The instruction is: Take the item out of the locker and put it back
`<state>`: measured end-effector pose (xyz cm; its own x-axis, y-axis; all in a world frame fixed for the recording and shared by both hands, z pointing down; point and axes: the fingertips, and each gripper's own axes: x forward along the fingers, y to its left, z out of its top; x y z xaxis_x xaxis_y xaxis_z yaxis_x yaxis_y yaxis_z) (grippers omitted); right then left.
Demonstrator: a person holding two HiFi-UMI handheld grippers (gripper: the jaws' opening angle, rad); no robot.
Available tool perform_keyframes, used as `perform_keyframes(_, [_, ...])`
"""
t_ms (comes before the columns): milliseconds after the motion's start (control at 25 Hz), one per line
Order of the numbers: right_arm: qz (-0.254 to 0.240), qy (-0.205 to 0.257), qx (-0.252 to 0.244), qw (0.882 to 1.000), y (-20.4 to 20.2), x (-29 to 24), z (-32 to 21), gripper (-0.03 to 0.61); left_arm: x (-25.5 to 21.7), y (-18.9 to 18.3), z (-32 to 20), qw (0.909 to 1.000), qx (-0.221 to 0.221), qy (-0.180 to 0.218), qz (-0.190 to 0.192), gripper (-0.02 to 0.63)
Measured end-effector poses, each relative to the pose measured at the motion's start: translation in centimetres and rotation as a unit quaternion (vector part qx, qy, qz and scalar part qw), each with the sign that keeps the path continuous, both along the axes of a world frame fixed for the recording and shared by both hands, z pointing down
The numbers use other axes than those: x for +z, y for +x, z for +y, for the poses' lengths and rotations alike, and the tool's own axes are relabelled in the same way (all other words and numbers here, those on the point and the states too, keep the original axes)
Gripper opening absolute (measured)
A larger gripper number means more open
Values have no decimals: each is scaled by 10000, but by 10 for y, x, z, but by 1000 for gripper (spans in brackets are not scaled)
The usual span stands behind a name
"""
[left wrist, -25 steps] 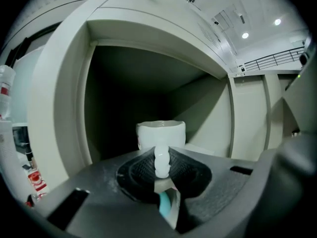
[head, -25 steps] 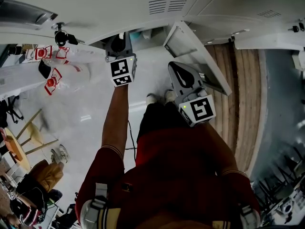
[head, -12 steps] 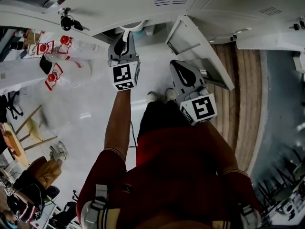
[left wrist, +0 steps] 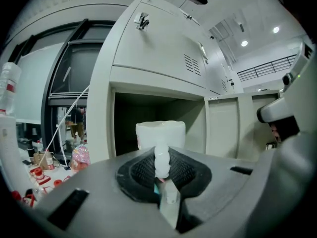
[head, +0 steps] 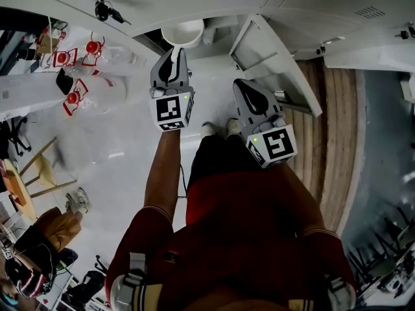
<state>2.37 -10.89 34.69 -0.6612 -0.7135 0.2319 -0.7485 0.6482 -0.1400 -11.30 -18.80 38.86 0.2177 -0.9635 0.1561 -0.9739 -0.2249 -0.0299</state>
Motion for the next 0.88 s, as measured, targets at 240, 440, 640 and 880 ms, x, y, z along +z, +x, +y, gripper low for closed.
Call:
perform_keyframes(240, [23, 33, -49, 10000, -2, 0, 4, -2, -7, 3, 22, 10000, 54, 44, -3, 46])
perform_keyframes(440, [-29, 12, -39, 10000, -3, 2, 5, -2, -11, 5, 40, 9999, 89, 73, 16, 46])
perform_keyframes(640, [-41, 2, -49, 10000, -4, 6, 5, -2, -16, 8, 57, 9998, 141, 132, 35, 46])
perform_keyframes(880, [-35, -22, -32, 10000, -4, 14, 5, -2, -12, 13, 75, 9998, 186, 51, 66, 46])
